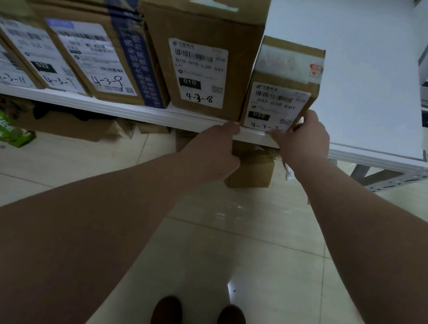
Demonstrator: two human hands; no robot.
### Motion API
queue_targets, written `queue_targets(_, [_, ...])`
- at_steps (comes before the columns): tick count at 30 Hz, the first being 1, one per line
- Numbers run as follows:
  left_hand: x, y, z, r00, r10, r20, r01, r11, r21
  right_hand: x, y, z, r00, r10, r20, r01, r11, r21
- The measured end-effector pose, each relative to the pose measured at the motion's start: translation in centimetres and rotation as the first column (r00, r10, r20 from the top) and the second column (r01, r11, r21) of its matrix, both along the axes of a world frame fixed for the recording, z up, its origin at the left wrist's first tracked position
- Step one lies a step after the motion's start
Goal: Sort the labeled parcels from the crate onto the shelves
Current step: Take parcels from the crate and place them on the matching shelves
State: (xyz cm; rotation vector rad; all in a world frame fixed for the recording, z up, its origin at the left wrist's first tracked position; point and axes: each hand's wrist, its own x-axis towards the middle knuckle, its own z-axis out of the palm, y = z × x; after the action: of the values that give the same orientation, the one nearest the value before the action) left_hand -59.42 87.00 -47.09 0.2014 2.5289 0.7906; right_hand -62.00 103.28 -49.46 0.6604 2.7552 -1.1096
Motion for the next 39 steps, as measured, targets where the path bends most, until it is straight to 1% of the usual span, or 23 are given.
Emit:
queue_targets(3, [1.2,-1.2,1.7,0.999,0.048,0.013,-0.048,0.999,0.008,1.8,-0.4,1.1,0.991,-0.096,0.097,0.105,0.990,-0.095])
queue_targets(5, [2.4,-2.2,3.4,0.992,0.119,0.046,-0.121,0.992,0.027,3.5,-1.3,2.4,0.978,-0.115,0.176,0.146,0.974,-0.171])
queue_targets(9, [6.2,-5.1,7.2,0.954,0.272,0.129,-0.280,0.959,0.047,8.0,-3.6,5.5,0.962,0.001,0.275,0.084,0.950,-0.300])
queue_targets(10, [7.4,-5.9,8.3,0.931,0.324,0.166,-0.338,0.939,0.062,9.2,-4.2,6.5,0.951,0.026,0.308,0.083,0.938,-0.336])
queue_targets(12, [10.0,-7.6,10.5,0.858,0.435,0.273,-0.475,0.874,0.101,11.5,-5.5,8.6,0.918,0.086,0.386,0.083,0.913,-0.399])
queue_targets(14, [12.6,-9.0,12.6,0.796,0.500,0.341,-0.565,0.815,0.125,13.3,-7.4,11.0,0.889,0.128,0.440,0.108,0.875,-0.472])
queue_targets(17, [15.5,-11.1,16.1,0.744,0.536,0.400,-0.645,0.733,0.217,14.9,-11.3,15.1,0.866,0.225,0.447,0.101,0.797,-0.596])
queue_targets(19, [16.6,-12.9,18.6,0.718,0.569,0.401,-0.688,0.670,0.280,15.7,-14.2,18.2,0.855,0.286,0.434,0.072,0.762,-0.643])
queue_targets(23, [18.5,-19.2,22.9,0.629,0.680,0.376,-0.776,0.520,0.358,16.3,-21.1,23.3,0.859,0.346,0.379,-0.023,0.764,-0.644])
queue_targets(28, [24.2,-30.8,27.0,0.524,0.773,0.359,-0.833,0.375,0.408,18.7,-31.7,27.6,0.862,0.386,0.330,-0.079,0.744,-0.664])
queue_targets(31, [29.4,-39.3,29.0,0.436,0.833,0.340,-0.869,0.293,0.398,21.8,-39.2,28.7,0.836,0.433,0.336,-0.104,0.727,-0.679])
queue_targets(34, [34.9,-47.5,30.9,0.288,0.916,0.280,-0.908,0.169,0.382,25.0,-47.0,29.3,0.774,0.537,0.336,-0.198,0.709,-0.677])
queue_targets(37, [40.2,-54.1,32.1,0.119,0.967,0.225,-0.933,0.032,0.358,27.9,-53.1,29.2,0.729,0.633,0.261,-0.344,0.669,-0.659])
queue_targets(39, [43.2,-57.5,32.6,0.032,0.974,0.226,-0.934,-0.051,0.353,29.5,-56.2,28.5,0.689,0.694,0.206,-0.486,0.655,-0.579])
